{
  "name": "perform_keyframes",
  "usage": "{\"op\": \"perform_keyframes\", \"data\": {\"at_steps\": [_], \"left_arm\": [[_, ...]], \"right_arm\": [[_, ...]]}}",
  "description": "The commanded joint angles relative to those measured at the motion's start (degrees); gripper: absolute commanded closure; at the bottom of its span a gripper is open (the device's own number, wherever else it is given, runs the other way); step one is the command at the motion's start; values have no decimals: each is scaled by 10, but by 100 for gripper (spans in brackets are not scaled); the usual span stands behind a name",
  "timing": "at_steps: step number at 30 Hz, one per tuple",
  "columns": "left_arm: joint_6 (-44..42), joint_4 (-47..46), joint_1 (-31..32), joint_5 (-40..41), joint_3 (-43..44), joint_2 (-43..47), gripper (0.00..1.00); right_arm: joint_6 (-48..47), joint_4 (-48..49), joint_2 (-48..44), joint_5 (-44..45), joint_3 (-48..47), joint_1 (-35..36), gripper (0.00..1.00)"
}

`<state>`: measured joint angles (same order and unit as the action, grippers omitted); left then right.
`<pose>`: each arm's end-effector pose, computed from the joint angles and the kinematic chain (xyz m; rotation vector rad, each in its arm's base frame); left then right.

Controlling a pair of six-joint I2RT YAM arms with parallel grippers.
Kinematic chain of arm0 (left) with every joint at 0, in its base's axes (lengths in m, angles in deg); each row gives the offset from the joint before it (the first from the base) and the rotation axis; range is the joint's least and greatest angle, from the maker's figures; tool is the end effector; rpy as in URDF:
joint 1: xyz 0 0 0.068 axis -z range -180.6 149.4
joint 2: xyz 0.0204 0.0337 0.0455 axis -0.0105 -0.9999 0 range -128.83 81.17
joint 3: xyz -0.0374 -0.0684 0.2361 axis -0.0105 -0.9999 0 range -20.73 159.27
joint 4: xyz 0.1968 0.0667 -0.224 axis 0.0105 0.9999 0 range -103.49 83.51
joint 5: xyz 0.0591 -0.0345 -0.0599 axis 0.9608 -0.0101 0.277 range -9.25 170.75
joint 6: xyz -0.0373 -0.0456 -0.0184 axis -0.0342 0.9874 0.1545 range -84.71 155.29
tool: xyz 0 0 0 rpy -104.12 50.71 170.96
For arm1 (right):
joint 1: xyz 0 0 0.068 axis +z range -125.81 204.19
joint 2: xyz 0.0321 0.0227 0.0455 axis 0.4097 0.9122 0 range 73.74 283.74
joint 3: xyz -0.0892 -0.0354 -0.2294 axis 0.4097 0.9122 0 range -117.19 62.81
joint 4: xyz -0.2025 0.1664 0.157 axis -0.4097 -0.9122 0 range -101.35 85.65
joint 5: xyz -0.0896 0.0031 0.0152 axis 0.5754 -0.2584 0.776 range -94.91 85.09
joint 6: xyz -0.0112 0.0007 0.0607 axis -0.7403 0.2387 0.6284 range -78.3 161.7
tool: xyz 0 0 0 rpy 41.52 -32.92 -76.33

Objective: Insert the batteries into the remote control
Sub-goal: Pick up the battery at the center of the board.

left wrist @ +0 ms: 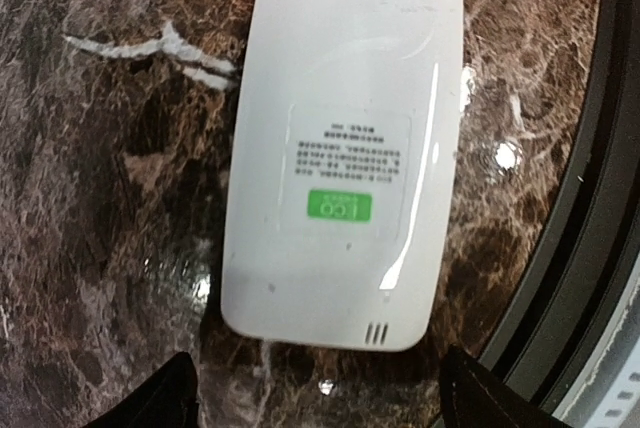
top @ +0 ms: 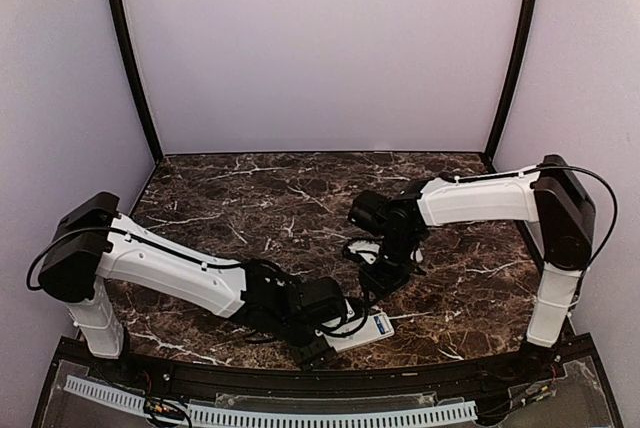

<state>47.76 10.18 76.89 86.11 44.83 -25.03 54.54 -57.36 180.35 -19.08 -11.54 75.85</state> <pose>0.0907 -0.3889 0.0901 1.4469 2.3247 -0.3509 0.2247 0.3026 0.1188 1.0299 -2.8757 -0.3885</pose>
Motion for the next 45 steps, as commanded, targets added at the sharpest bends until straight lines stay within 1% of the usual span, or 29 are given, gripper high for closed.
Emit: {"op": "perform_keyframes", "data": {"at_steps": [1,5,9,14,15,18,20,21,27,30,32,35,36,39,43,45], "left_arm": [[-2,-43,4,-3,-51,109,17],[2,-91,3,4,-91,178,17],[19,-122,-9,9,-129,234,15],[40,-146,-36,5,-170,279,14],[44,-145,-43,5,-173,288,14],[48,-143,-54,8,-185,300,14],[49,-138,-59,12,-186,305,14],[50,-136,-62,14,-186,307,14],[62,-136,-76,26,-189,317,13],[66,-140,-79,27,-192,321,13],[66,-142,-80,28,-194,323,13],[64,-147,-81,35,-196,325,13],[63,-148,-81,36,-196,325,13],[56,-158,-82,49,-196,328,13],[47,-175,-84,57,-199,333,13],[43,-182,-84,56,-200,334,13]], "right_arm": [[-12,16,19,39,4,18,60],[-12,19,32,51,1,27,61],[-7,22,51,70,-1,35,65],[0,18,69,96,-1,48,69],[3,17,70,105,0,51,71],[16,8,73,137,2,55,90],[22,4,72,146,1,55,98],[25,4,71,157,0,55,100],[20,-1,41,195,-11,54,100],[-9,20,-13,180,-13,55,100],[-45,53,-74,149,-5,54,100],[-98,123,-184,61,19,55,100],[-117,146,-234,29,28,55,100],[-177,221,-334,-53,66,55,100],[-233,328,-440,-94,125,55,100],[-238,374,-479,-86,147,55,100]]}}
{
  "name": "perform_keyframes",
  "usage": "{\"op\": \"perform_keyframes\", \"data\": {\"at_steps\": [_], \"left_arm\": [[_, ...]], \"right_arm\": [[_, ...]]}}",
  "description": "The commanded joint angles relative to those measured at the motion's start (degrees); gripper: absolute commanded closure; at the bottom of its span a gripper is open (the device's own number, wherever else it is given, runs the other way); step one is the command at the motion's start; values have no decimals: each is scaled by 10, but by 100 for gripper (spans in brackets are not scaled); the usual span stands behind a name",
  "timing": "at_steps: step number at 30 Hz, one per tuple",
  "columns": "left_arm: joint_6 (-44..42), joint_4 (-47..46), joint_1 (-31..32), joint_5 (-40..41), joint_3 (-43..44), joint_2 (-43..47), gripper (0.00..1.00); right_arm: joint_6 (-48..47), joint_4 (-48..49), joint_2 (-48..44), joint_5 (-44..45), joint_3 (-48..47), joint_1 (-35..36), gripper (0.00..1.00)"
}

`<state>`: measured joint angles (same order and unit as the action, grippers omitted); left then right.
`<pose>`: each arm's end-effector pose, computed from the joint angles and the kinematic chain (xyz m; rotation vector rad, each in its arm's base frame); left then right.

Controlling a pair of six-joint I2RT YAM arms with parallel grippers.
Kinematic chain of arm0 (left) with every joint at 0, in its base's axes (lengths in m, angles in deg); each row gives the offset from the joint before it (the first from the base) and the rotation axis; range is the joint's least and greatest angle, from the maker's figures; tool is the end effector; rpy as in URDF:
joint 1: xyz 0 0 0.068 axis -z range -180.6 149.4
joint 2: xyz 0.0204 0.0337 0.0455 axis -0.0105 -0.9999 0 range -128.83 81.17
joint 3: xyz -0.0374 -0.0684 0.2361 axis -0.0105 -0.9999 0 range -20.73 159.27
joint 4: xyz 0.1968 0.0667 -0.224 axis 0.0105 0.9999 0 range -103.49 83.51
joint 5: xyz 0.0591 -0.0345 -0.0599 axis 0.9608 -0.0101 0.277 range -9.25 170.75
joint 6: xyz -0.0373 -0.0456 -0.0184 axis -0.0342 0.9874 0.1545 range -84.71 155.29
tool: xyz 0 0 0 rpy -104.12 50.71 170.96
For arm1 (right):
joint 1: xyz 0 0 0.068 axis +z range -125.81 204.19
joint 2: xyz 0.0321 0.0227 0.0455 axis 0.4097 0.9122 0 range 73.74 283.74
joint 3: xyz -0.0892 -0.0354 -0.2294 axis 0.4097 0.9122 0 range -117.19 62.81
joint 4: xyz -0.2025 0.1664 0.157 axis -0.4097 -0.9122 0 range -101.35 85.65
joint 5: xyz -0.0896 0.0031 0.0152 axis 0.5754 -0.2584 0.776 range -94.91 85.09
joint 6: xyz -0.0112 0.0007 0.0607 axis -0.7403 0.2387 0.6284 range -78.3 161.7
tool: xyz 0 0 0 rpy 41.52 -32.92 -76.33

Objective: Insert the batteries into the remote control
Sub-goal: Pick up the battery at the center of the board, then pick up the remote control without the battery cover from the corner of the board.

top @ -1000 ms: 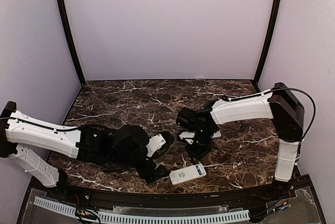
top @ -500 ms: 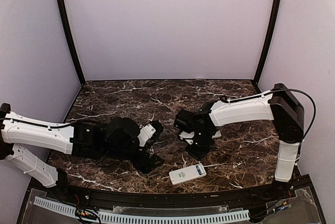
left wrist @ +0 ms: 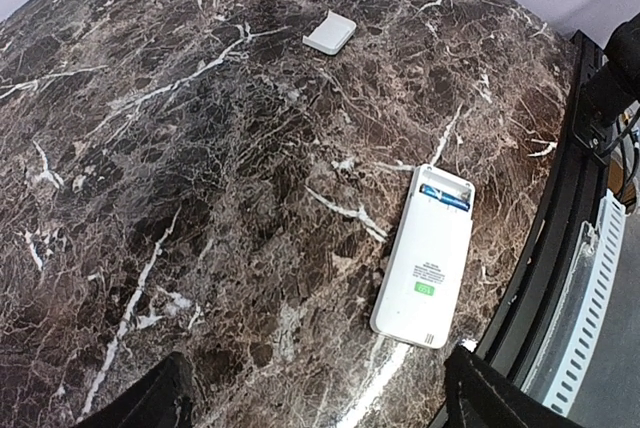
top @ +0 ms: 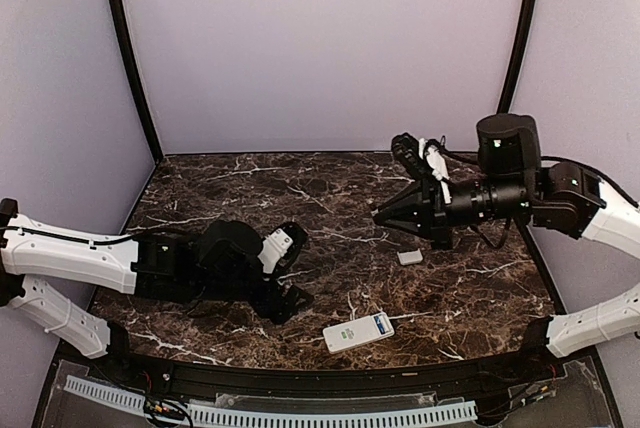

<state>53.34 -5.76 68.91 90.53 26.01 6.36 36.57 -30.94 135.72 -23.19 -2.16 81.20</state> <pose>0.1265 -0.3160 0.1898 0.8938 2.0831 -0.6622 0.1533 0.2631 0.3522 -1.2510 1.6551 0.8892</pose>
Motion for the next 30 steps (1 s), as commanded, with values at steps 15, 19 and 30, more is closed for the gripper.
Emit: {"op": "perform_keyframes", "data": {"at_steps": [15,19,30], "left_arm": [[-8,-22,-4,5,-14,14,13],[-5,-20,-4,10,-16,8,13],[-4,-5,-4,12,-10,-26,13]], "right_arm": [[109,1,22,74,-10,-22,100],[258,-147,108,97,-83,-102,100],[370,-298,187,135,44,-137,100]]}}
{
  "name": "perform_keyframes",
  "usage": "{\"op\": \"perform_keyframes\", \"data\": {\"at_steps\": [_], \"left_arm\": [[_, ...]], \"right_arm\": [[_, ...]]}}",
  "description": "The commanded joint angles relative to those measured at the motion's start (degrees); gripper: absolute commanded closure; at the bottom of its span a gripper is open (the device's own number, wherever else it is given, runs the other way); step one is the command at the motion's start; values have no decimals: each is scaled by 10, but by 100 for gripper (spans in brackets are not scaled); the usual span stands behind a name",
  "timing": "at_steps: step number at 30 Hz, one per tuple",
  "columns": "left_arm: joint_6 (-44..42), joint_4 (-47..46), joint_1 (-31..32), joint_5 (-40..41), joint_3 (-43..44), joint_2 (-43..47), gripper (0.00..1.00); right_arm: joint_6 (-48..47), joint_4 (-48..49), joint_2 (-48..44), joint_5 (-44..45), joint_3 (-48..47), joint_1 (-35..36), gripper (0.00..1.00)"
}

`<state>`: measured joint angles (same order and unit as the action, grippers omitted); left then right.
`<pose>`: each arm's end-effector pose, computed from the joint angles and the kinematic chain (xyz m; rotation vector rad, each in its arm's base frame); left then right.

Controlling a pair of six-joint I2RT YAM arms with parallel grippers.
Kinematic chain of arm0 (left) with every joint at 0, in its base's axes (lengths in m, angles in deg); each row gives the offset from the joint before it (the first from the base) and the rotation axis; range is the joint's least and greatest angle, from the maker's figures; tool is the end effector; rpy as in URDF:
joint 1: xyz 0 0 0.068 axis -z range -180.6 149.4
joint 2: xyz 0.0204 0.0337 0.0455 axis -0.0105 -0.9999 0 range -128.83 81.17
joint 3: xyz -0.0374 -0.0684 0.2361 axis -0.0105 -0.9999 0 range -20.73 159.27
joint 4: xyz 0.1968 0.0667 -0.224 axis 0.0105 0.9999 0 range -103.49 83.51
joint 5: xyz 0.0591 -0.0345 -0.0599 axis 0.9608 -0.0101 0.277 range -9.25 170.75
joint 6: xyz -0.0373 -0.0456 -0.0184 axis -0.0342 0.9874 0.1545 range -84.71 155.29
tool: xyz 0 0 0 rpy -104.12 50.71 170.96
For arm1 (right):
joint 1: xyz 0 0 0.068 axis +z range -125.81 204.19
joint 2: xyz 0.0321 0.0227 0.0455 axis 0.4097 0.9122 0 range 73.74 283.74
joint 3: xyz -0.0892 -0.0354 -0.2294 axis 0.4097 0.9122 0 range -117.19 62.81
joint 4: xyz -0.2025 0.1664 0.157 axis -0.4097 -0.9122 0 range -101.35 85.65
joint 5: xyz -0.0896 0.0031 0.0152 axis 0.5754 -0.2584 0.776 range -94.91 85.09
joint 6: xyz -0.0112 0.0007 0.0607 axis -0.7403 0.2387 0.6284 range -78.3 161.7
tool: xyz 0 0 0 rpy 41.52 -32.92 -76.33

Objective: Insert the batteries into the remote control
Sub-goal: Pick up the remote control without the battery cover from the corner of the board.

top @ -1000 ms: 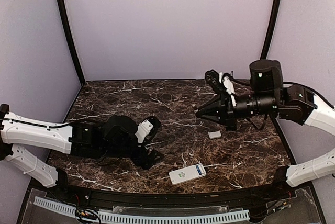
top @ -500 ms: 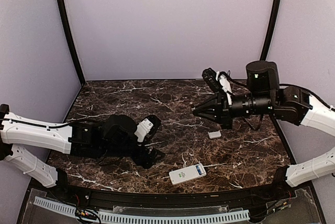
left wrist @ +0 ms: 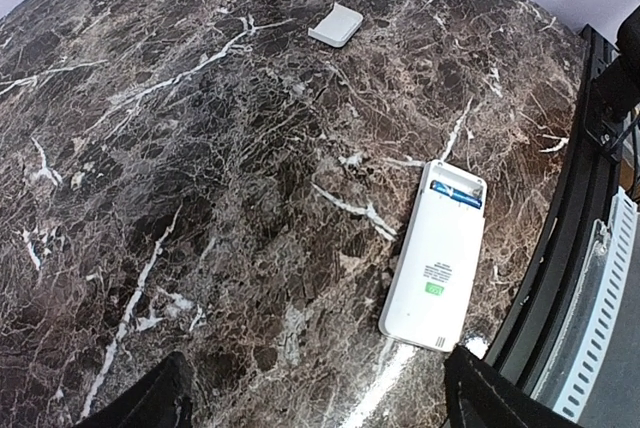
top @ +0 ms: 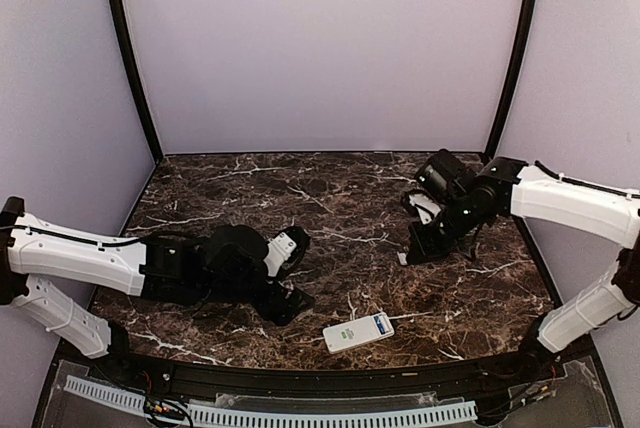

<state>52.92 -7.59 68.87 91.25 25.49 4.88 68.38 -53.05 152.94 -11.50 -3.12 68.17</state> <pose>0.1282 -0.3181 0.1812 0.8930 2.0798 -0.6440 0.2332 0.2325 0.2335 -0.4544 2.7225 0.5281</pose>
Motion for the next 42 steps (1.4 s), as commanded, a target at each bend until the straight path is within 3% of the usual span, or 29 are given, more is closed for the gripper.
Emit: {"op": "perform_keyframes", "data": {"at_steps": [1,8,15,20,24,35,42], "left_arm": [[-1,13,-4,4,-3,-15,13],[-10,24,-4,-9,16,-44,14],[-17,25,-3,-59,14,-58,13],[-95,93,68,-56,96,-154,10],[-115,140,86,-49,159,-241,9],[-130,154,57,-61,197,-318,9],[-134,160,35,-125,197,-333,20]], "right_arm": [[52,-73,22,11,72,-8,100],[37,-25,92,-52,124,-11,100],[15,-29,130,-27,116,-11,100],[12,-8,139,-18,125,-13,100],[6,17,155,-26,124,-13,100],[-27,39,167,-29,121,-13,100],[-37,46,166,-33,123,-14,100]]}}
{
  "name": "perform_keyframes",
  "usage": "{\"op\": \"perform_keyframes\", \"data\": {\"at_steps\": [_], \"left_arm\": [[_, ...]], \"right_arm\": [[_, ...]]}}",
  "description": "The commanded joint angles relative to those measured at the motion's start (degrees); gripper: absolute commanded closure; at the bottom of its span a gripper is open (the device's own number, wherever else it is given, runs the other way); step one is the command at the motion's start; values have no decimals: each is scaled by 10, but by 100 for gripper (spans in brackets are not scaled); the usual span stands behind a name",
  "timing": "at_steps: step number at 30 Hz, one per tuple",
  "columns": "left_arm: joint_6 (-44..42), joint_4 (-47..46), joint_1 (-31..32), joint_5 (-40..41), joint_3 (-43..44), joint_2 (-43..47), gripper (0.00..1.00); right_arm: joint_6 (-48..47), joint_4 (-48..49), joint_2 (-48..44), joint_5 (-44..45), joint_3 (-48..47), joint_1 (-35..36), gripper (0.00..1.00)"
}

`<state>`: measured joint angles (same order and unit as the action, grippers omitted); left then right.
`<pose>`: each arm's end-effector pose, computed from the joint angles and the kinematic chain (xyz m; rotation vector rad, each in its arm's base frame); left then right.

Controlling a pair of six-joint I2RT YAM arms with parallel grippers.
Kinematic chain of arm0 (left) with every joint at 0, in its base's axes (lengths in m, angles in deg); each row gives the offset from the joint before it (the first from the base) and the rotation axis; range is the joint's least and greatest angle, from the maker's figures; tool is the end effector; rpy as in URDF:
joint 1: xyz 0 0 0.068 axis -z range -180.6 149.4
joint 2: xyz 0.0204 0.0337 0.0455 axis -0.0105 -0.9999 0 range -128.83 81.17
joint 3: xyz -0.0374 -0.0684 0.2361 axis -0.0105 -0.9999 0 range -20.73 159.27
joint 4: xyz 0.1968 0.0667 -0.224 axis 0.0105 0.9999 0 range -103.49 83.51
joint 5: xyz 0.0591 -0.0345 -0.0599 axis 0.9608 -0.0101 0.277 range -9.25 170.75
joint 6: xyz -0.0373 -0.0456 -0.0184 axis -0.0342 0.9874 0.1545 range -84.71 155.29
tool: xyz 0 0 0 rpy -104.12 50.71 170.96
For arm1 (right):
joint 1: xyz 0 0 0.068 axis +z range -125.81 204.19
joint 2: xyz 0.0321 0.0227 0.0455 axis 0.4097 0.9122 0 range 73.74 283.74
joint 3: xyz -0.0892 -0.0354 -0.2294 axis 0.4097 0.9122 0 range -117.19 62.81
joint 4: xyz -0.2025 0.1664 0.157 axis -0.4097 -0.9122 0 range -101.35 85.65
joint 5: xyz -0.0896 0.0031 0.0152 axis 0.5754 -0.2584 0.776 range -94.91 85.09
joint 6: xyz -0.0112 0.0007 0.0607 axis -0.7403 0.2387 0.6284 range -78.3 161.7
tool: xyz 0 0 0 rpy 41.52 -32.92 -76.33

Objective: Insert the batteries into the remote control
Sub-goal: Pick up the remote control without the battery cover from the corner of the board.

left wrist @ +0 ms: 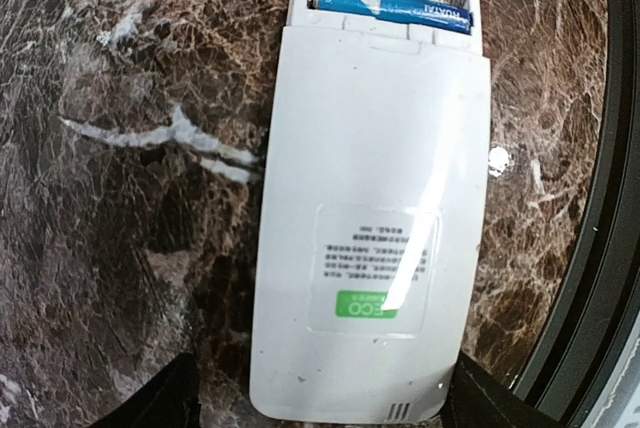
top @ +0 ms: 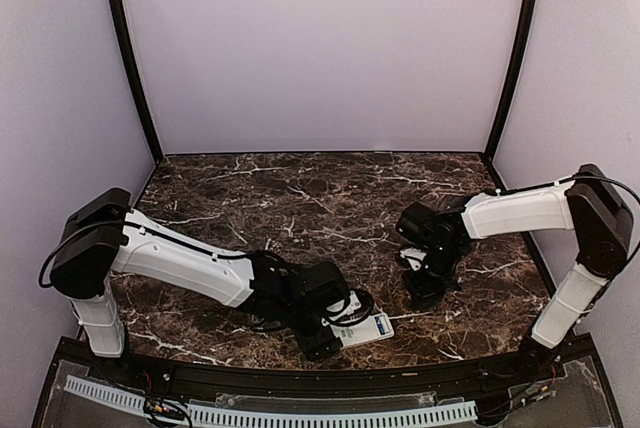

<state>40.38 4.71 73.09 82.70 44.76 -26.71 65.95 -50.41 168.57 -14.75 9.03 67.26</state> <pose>0.1162 -0.3917 0.0837 1.5080 2.2321 -0.4134 0.2177 0.2144 0.0856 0.5097 -3.0344 -0.2636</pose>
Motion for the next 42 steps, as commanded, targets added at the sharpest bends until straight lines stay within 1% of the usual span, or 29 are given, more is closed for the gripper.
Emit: {"op": "perform_keyframes", "data": {"at_steps": [1,3,8,10,13,14,16,17,18,19,20,21,22,23,24,25,28,35,39,42], "left_arm": [[-10,41,-7,-46,8,-20,22],[-13,44,-8,-52,14,-29,27],[-21,46,-7,-67,17,-36,36],[-25,44,-7,-75,17,-36,41],[-30,44,-6,-84,17,-37,56],[-29,46,-5,-83,19,-37,58],[-26,50,-4,-75,20,-36,69],[-23,50,-3,-66,19,-35,71],[-21,51,-1,-51,17,-34,76],[-16,51,0,-44,17,-30,79],[-13,51,3,-30,15,-27,85],[-12,50,5,-13,14,-19,88],[-13,47,11,18,9,-14,96],[-14,46,14,36,6,-4,98],[-17,45,20,74,2,1,100],[-20,45,23,92,1,11,100],[-35,43,40,188,-10,37,100],[-113,35,75,344,-35,103,100],[-169,36,85,397,-57,134,100],[-191,37,87,394,-72,154,100]], "right_arm": [[-13,18,11,3,0,-5,100],[-13,17,11,6,0,-5,100],[-11,22,7,-2,7,-6,100],[-12,21,8,-1,8,-5,100],[-11,15,7,5,5,-5,100],[-10,14,7,7,5,-5,100],[-8,11,9,10,4,-6,100],[-6,10,11,12,5,-6,100],[-3,9,12,13,6,-6,100],[-1,9,13,13,6,-7,100],[1,9,13,11,7,-7,100],[2,11,13,8,7,-6,100],[4,12,13,8,7,-6,100],[4,11,14,9,6,-6,100],[5,10,14,10,5,-6,100],[6,10,15,11,4,-7,100],[4,7,17,12,2,-7,100],[2,7,11,20,9,-6,100],[3,12,14,13,7,-6,100],[0,13,17,9,5,-7,100]]}}
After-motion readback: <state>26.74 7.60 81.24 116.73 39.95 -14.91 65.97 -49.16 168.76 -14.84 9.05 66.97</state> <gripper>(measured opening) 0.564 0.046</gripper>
